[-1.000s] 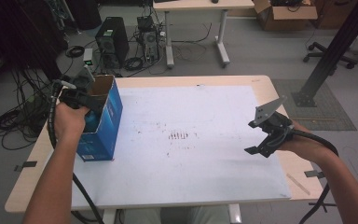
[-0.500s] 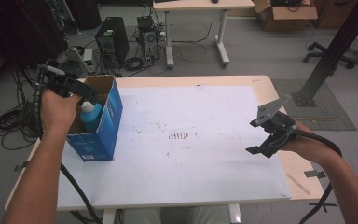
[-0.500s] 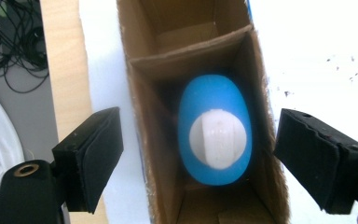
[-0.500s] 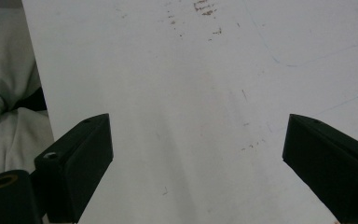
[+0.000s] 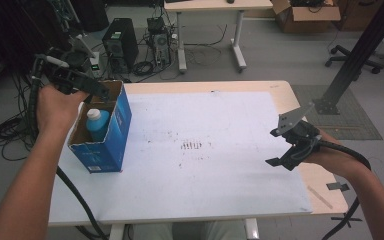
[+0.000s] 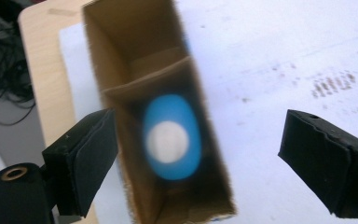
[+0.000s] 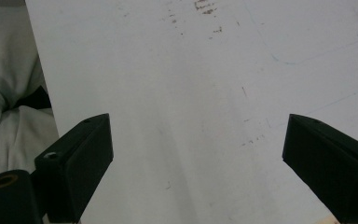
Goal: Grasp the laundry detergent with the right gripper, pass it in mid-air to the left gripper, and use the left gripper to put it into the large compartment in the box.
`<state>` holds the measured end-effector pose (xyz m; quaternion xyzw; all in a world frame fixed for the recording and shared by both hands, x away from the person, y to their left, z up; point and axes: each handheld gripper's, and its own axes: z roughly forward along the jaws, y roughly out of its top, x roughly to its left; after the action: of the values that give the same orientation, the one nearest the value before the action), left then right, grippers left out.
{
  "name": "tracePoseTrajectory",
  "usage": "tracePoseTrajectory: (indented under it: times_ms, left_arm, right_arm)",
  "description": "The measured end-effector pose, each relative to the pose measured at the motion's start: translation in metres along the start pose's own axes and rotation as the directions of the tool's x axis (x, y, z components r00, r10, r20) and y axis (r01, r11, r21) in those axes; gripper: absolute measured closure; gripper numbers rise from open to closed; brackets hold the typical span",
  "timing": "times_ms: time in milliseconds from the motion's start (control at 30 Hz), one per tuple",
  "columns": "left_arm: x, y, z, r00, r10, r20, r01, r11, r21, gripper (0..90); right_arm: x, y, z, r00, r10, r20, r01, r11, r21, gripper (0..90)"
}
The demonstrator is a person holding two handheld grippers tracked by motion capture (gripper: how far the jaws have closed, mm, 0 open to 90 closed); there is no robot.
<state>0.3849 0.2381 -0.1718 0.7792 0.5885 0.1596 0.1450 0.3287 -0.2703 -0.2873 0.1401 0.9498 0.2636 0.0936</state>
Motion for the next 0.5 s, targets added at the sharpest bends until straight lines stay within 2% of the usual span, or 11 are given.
tracePoseTrajectory:
  times_ms: [67,333,500]
  left_arm:
    - [-0.006,0.003,-0.002,0.9992,0.021,0.035,-0.021,0.9998,-0.001,11.0]
    - [-0.026,0.012,-0.010,0.9930,0.100,0.063,-0.101,0.9946,0.022,10.5]
    - [-0.038,0.018,-0.016,0.9858,0.144,0.085,-0.148,0.9881,0.042,10.0]
  right_arm:
    - [0.000,-0.001,-0.001,1.0000,-0.001,0.000,0.001,1.000,0.004,8.0]
    - [0.001,-0.001,-0.005,0.9999,0.005,0.010,-0.005,1.000,0.005,7.9]
    - [0.001,-0.002,-0.007,0.9999,0.009,0.012,-0.009,1.000,0.007,7.9]
